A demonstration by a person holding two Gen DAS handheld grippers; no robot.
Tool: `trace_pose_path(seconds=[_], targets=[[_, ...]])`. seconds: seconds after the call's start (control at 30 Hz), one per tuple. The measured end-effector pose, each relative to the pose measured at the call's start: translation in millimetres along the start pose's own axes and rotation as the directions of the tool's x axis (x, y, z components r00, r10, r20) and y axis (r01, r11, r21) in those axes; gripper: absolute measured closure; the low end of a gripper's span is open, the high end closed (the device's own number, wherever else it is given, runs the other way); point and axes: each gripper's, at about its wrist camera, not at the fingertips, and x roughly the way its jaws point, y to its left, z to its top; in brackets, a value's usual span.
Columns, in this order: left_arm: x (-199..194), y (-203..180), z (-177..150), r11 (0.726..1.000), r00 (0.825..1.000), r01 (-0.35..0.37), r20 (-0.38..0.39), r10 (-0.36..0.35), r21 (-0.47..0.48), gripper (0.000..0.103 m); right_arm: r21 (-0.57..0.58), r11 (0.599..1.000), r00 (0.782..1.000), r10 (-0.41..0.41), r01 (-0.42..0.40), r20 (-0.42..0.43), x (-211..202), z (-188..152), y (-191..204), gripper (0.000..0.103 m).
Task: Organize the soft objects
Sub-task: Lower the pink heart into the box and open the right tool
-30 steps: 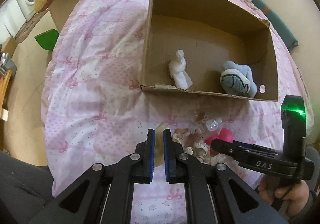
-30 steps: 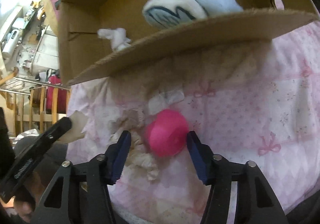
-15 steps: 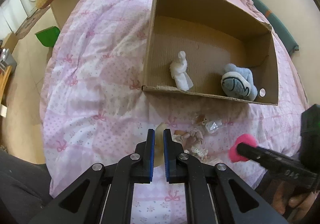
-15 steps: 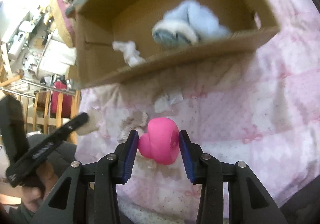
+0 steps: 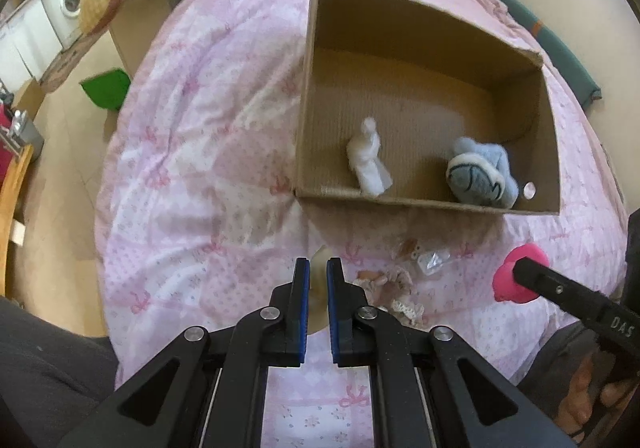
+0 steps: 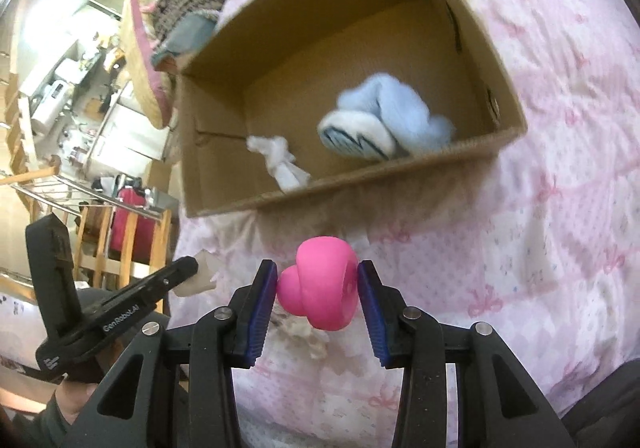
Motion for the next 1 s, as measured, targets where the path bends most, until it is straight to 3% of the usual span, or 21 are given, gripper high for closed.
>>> trace_pose_path(seconds=[0.3, 0.37, 0.5, 0.63, 1.0], targets=[[-37, -19, 41, 0.998, 0.992, 0.024, 0.126, -0.031, 0.059, 0.095, -0.105, 0.993, 0.986, 0.063, -0.047, 0.155, -48, 36, 24, 0.061], [-41, -24, 53, 0.997, 0.988, 0.018, 0.154, -0.029, 0.075, 0.095, -0.147, 0.988, 0.981, 0.073, -0.046, 0.182, -53, 47, 31, 0.073], [-42, -32, 75, 0.996, 0.981, 0.042, 0.187, -0.057, 0.084, 0.095, -0.207, 0.977, 0.967, 0.104, -0.056, 0.231, -57, 69, 37, 0.073], [-33, -41, 87, 0.993, 0.973, 0.034, 0.222, -0.058, 0.110, 0.095, -0.195, 0.980, 0.971, 0.086, -0.042, 0.225, -39, 83, 30, 0.081], [11, -40, 77, 0.988, 0.985, 0.083, 0.141, -0.102, 0.132, 0.095, -0.066, 0.994, 0.980, 0.100, -0.090, 0.173, -21, 77, -5, 0.080]])
